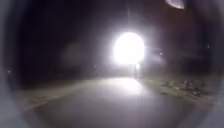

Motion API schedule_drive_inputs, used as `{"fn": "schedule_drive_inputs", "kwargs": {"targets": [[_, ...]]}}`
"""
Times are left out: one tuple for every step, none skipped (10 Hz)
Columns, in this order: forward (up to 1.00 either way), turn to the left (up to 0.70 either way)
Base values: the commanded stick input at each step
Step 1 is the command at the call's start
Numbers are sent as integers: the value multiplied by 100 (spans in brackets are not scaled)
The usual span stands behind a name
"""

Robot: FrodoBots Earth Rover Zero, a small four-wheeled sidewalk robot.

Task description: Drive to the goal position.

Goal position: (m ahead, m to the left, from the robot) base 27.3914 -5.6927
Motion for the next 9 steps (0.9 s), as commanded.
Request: {"fn": "schedule_drive_inputs", "kwargs": {"targets": [[100, 3], [100, 1], [100, -1], [100, -2], [100, -2], [100, 0], [100, 0], [100, 0], [100, 0]]}}
